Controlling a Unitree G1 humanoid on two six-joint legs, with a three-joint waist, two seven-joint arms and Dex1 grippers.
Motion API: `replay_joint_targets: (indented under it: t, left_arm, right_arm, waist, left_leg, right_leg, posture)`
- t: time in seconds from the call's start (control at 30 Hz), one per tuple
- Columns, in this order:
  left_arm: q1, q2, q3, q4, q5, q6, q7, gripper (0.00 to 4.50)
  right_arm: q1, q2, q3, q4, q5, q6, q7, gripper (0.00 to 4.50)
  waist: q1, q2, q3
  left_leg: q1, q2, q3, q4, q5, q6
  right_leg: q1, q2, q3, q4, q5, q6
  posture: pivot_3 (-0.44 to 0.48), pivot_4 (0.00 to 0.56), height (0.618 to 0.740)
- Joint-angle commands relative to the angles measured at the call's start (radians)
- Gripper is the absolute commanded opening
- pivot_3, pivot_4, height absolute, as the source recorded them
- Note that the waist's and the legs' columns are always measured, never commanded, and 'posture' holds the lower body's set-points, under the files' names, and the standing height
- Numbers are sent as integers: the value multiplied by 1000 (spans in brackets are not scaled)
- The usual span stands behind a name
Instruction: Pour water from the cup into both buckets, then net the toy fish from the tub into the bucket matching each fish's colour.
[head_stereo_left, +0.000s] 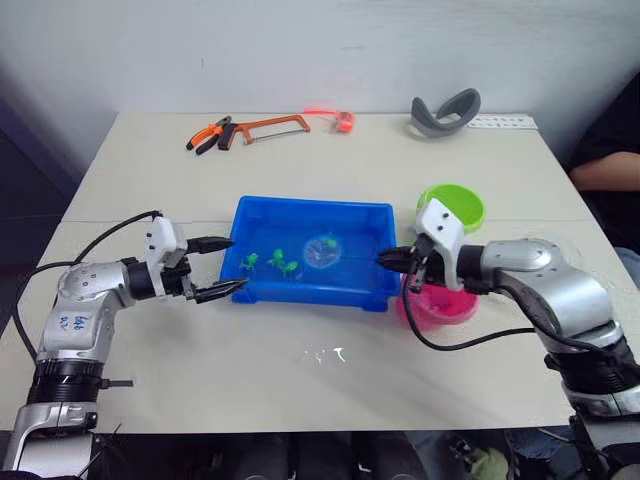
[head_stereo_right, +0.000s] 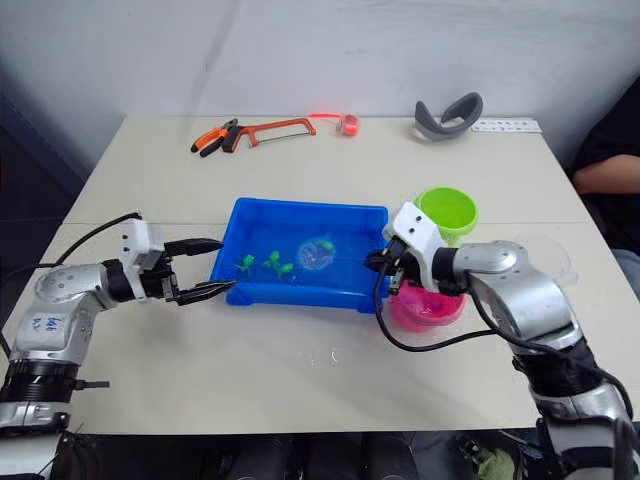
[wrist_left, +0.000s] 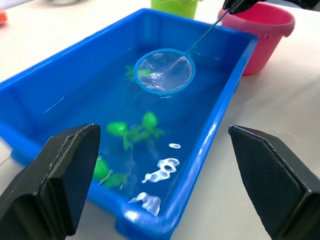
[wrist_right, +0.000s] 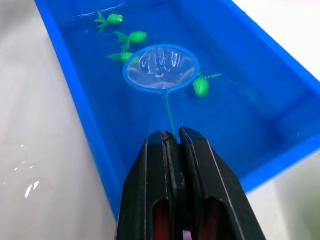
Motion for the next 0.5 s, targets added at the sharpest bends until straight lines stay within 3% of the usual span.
replay_joint_targets:
  t: [0.03, 0.5]
  left_arm:
    - [26, 25, 48, -38, -11, -7, 14, 4467]
    - [78, 42, 89, -76, -20, 12, 44, 4467]
  right_arm:
    - [-47, 17, 41, 37, -62, -53, -8, 0]
    - [-199, 170, 184, 258, -274, -246, -41, 0]
  waist:
    - [0, 0, 0]
    - [-4, 0, 0]
  left_leg:
    - [-1, 0, 0, 0, 0, 0]
    - [-1, 0, 1, 0, 1, 0]
  right_leg:
    - [-1, 0, 0, 0, 0, 0]
    - [-1, 1, -1, 1, 0, 0]
  posture:
    - [0, 150, 740]
    - [0, 150, 740]
